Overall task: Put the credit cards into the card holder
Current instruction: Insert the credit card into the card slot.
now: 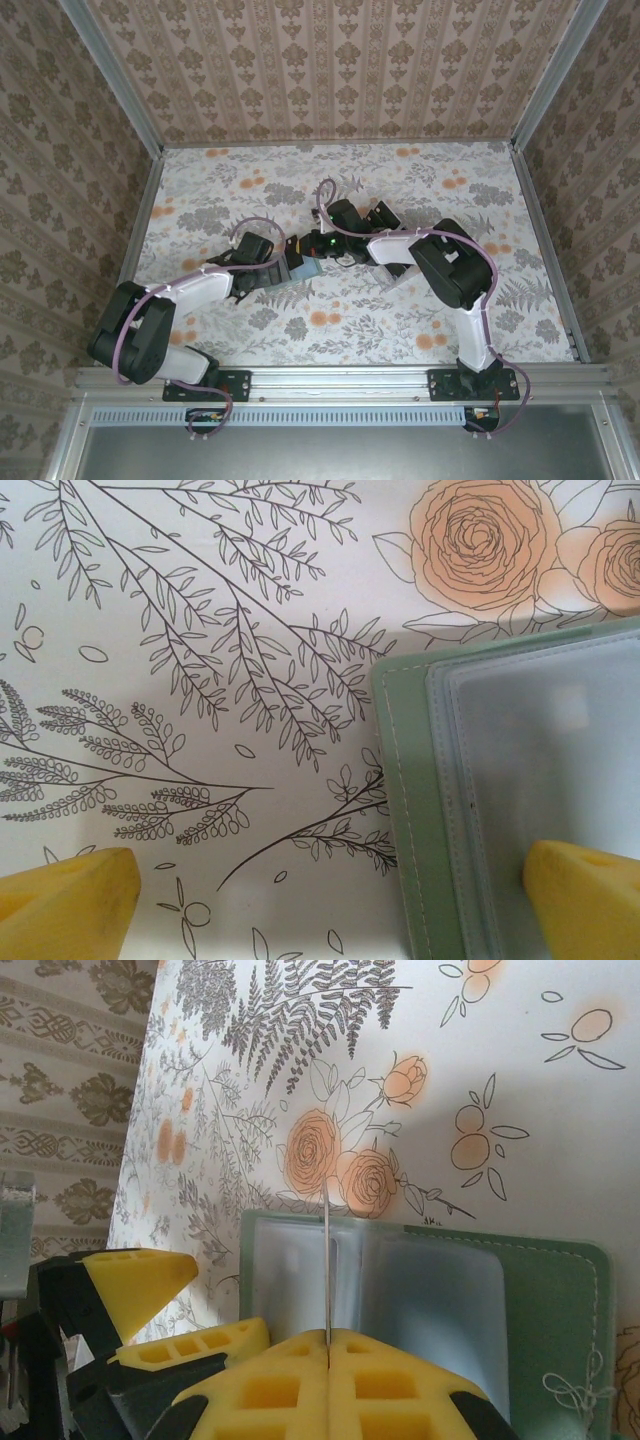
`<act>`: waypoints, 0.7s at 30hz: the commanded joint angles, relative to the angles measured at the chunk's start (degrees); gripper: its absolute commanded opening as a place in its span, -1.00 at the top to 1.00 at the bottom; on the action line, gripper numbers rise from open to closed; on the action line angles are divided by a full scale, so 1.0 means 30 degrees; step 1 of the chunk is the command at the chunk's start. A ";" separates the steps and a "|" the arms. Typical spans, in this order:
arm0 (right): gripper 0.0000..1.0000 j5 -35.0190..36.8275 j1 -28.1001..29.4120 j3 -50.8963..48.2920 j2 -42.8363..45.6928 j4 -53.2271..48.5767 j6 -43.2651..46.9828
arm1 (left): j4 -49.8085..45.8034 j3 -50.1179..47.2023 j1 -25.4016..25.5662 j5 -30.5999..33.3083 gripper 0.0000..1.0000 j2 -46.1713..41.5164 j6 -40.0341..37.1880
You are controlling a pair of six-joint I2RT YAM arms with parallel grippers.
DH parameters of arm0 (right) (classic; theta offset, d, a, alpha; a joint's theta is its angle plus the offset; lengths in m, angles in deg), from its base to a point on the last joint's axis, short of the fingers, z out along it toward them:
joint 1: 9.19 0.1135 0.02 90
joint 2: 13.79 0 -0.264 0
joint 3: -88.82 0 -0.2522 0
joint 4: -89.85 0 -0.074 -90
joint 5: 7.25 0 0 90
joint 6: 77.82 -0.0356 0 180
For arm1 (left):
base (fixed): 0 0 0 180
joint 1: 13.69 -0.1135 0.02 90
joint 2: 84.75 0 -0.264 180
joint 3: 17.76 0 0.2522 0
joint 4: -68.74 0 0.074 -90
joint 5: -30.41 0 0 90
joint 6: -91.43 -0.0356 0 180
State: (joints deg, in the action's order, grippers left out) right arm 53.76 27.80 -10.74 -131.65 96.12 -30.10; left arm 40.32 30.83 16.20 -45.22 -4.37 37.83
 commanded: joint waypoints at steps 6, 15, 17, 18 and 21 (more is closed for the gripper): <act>1.00 -0.0357 0.0032 -0.0770 -0.0644 0.1079 -0.0373 | -0.1149 -0.0565 -0.0149 0.0311 -1.00 -0.0027 0.0156; 1.00 -0.0393 0.0032 -0.1630 -0.0693 0.2052 -0.0606 | -0.1131 -0.0594 -0.0149 0.0316 -1.00 -0.0051 0.0163; 1.00 -0.0472 0.0032 -0.1744 -0.0728 0.2267 -0.0734 | -0.1129 -0.0594 -0.0149 0.0304 -1.00 -0.0025 0.0163; 1.00 -0.0523 0.0032 -0.1826 -0.0761 0.2439 -0.0865 | -0.1150 -0.0605 -0.0149 0.0280 -1.00 -0.0042 0.0170; 1.00 -0.0721 0.0032 -0.2006 -0.0798 0.3015 -0.1281 | -0.1150 -0.0610 -0.0149 0.0308 -1.00 -0.0060 0.0170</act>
State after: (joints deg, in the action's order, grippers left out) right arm 53.52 27.78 -15.42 -132.72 103.31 -32.66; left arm 40.46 30.52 16.20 -45.20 -4.59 37.85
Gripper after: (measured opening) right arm 0.064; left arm 0.997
